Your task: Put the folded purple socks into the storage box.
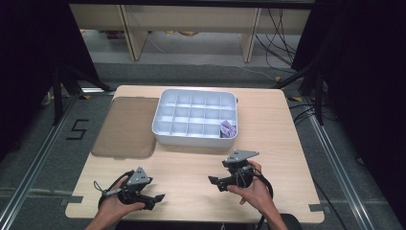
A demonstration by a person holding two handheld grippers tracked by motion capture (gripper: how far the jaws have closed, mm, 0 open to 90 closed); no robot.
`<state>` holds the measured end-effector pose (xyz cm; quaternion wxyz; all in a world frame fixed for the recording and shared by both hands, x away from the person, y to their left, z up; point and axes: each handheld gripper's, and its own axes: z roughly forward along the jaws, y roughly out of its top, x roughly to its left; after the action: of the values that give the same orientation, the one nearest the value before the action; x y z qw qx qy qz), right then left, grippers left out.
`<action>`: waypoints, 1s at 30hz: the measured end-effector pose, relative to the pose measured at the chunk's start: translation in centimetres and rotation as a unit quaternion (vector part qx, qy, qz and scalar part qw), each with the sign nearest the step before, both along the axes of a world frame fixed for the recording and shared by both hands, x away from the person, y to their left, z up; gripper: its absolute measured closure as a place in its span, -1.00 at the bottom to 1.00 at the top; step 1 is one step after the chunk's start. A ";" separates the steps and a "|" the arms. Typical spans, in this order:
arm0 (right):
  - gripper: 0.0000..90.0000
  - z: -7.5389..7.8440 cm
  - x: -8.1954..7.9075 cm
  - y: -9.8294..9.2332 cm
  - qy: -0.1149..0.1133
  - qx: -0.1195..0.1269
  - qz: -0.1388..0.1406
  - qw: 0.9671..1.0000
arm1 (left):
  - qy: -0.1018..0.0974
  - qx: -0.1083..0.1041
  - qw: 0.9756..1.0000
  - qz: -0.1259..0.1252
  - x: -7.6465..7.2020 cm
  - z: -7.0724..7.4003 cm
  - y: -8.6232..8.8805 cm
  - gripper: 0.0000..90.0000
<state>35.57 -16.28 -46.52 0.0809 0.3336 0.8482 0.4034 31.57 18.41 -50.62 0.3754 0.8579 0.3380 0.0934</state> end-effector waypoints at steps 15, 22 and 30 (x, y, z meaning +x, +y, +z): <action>-0.58 -1.1 -1.6 -0.3 0.014 0.001 0.002 1.000 | -0.006 0.008 1.000 -0.003 -0.1 0.1 0.1 -0.51; -0.60 -1.5 -2.1 -0.4 0.015 0.000 0.004 1.000 | -0.007 0.006 1.000 -0.004 -0.2 0.1 0.1 -0.51; -0.60 -2.1 -2.7 -0.3 0.019 -0.010 0.010 1.000 | -0.004 0.010 1.000 -0.009 -0.2 0.0 -0.1 -0.51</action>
<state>32.85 -16.63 -48.62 0.0637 0.3319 0.8567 0.3896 31.34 18.32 -50.66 0.3691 0.8641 0.3281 0.0972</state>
